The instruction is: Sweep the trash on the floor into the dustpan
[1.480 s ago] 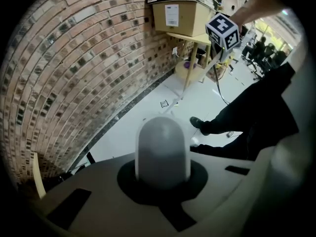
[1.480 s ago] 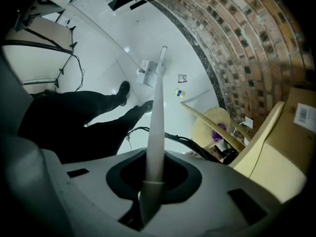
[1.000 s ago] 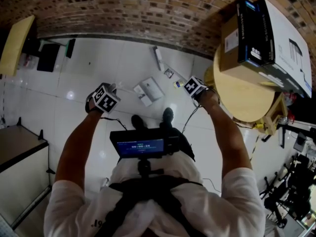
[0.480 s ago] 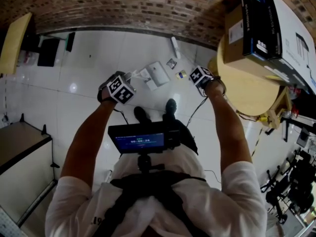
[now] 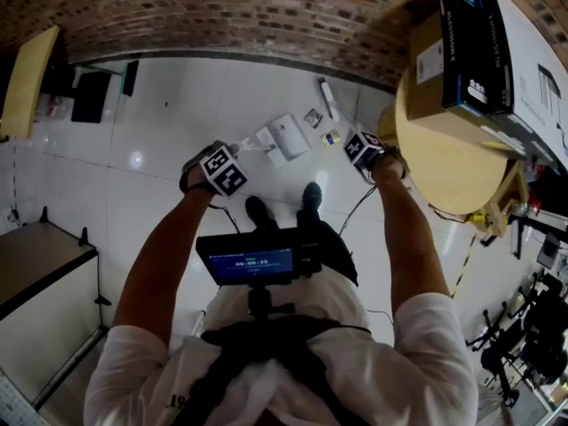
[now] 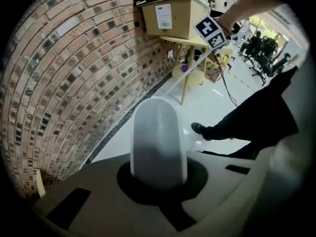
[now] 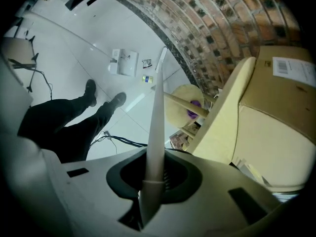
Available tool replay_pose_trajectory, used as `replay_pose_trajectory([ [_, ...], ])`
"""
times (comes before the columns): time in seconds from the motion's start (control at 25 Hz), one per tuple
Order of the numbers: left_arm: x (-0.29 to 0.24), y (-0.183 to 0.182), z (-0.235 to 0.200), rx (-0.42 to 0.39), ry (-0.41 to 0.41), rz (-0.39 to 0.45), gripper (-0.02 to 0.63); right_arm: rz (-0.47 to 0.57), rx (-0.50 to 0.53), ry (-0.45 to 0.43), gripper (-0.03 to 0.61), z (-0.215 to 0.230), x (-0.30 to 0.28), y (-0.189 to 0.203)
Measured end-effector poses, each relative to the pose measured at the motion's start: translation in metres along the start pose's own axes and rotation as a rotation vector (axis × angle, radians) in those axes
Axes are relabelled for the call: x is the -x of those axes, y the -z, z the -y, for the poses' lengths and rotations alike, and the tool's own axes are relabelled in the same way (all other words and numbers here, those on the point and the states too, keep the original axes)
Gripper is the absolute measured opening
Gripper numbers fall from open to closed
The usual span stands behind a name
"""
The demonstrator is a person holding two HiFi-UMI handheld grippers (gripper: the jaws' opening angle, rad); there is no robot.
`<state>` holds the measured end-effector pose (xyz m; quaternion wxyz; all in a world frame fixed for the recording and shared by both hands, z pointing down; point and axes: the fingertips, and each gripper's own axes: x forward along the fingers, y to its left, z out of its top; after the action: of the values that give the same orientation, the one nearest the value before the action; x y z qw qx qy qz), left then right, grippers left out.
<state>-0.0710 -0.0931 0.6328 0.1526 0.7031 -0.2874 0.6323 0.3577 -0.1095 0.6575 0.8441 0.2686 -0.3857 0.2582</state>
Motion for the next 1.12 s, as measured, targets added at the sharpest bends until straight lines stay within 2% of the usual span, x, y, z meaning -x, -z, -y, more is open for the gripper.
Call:
replay_pose_trajectory([
  [0.24,0.003,0.001,0.013,-0.017,0.052,-0.019,0.003,0.017,0.074,-0.056,0.043,-0.047,-0.005,-0.003],
  [0.68,0.002,-0.009,0.004,-0.04,0.056,-0.009,0.003,0.062,0.141,-0.11,0.043,-0.086,0.018,0.002],
  [0.8,0.001,-0.009,0.003,-0.041,0.048,-0.014,0.003,0.094,0.189,-0.095,0.043,-0.093,0.01,-0.001],
  [1.12,-0.001,-0.01,0.002,-0.042,0.036,-0.019,0.003,0.103,0.324,-0.066,0.044,-0.089,0.005,0.023],
])
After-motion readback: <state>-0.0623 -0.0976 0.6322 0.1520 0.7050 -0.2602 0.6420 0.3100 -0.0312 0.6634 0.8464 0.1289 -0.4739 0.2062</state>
